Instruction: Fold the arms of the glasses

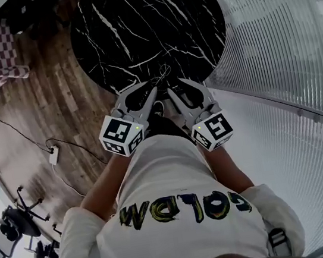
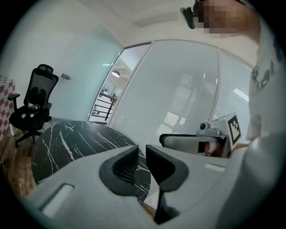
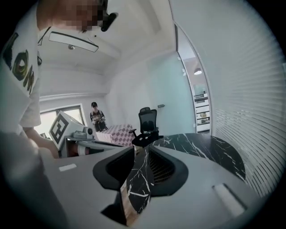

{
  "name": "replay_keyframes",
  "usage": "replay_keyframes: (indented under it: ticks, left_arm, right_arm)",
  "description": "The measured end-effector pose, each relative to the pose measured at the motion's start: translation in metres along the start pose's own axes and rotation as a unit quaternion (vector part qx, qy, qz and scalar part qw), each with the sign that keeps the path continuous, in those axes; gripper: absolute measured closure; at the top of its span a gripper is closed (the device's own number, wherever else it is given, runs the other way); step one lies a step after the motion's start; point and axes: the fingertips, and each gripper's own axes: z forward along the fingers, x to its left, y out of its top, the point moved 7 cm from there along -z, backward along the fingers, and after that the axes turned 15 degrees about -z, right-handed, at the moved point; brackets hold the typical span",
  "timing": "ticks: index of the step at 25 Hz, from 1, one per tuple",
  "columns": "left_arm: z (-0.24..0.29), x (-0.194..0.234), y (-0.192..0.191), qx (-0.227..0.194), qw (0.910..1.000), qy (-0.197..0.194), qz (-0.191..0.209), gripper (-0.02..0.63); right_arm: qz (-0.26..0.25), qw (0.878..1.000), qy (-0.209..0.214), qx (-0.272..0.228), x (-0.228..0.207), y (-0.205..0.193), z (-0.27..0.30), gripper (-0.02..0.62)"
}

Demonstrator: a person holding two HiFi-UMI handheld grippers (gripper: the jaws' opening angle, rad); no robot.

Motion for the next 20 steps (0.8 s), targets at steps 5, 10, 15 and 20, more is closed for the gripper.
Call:
replay_keyframes:
  ticks: [5,10,15,20]
  left_arm:
    - [-0.009,-0.011,0.018,-0.021,0.9998,-0.003,-0.002,0.552]
    - [-0.016,-0.022,0.030,-0.033,0.9993,-0.015,0.006,0.554]
    - [-0.014,-0.026,0.035,-0.033,0.9992,-0.020,0.013,0.558]
    - [-0.012,-0.024,0.036,-0.031,0.9991,-0.023,0.013,0.560]
  right_arm:
    - [-0.004,1.000,-0.001,-0.025,0.004,0.026,-0.008,0.495]
    - [-0.009,0.999,-0.002,-0.046,0.010,0.046,-0.013,0.495]
    - [-0.005,0.999,-0.004,-0.048,0.011,0.048,-0.012,0.495]
    - [0.002,0.999,-0.009,-0.044,0.007,0.043,-0.012,0.495]
